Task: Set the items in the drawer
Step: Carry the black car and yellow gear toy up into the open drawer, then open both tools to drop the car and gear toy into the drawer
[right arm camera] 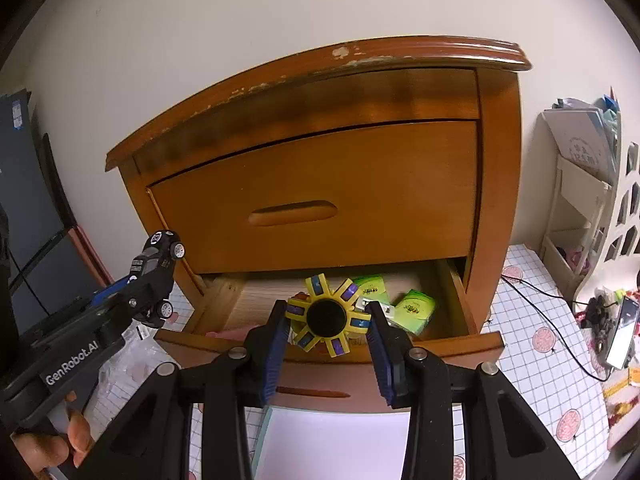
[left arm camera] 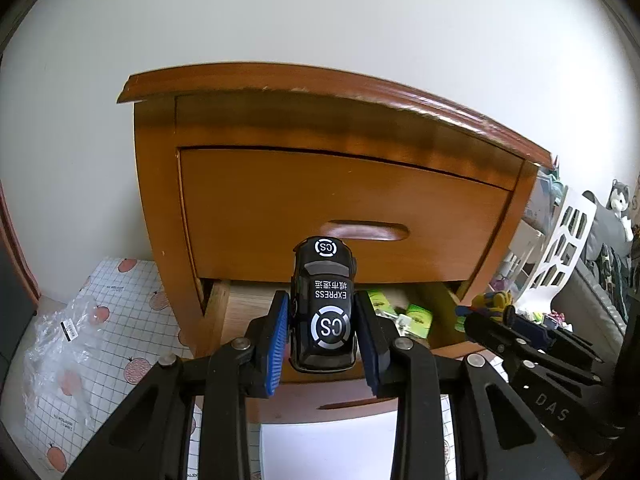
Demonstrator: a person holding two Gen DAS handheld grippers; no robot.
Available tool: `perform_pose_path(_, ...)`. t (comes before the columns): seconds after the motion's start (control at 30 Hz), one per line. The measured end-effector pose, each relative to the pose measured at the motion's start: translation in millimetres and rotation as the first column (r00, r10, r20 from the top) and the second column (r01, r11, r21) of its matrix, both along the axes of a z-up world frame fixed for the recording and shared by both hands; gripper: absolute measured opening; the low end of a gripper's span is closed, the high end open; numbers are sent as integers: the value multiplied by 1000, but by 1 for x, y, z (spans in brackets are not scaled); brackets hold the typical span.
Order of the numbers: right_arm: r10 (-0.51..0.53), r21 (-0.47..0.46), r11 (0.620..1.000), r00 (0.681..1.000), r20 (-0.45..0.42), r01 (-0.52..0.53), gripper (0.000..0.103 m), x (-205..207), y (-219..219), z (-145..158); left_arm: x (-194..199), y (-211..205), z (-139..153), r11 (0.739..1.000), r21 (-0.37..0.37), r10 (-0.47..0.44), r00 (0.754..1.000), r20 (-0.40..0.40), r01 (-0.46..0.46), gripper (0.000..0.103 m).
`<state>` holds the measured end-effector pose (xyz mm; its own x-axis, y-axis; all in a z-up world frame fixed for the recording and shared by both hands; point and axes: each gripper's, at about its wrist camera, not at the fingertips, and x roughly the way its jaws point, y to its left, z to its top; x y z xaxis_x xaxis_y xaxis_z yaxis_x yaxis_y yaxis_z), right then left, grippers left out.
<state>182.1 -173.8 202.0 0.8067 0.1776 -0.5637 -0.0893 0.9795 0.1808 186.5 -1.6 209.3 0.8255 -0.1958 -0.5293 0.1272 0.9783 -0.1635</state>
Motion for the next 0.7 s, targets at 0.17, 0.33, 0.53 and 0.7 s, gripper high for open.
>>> perform_pose_path(0.17, -5, -25, 1000, 1000, -25, 4, 41, 14, 4, -5, 16, 7, -10, 1000, -2, 7, 1000, -29, -7, 34)
perform_pose_path(0.33, -13, -40, 999, 998, -62, 10, 41, 26, 5, -16, 34, 11, -26, 1000, -6, 15, 998, -66, -16, 34)
perform_pose_path(0.53, -23, -67, 998, 994, -108, 16, 41, 44, 7, -30, 51, 19, -51, 1000, -7, 27, 992, -125, -28, 34)
perform_pose_path(0.7, -19, -107, 994, 991, -135, 5, 41, 57, 14, -39, 59, 23, -64, 999, -5, 36, 988, -153, -37, 34)
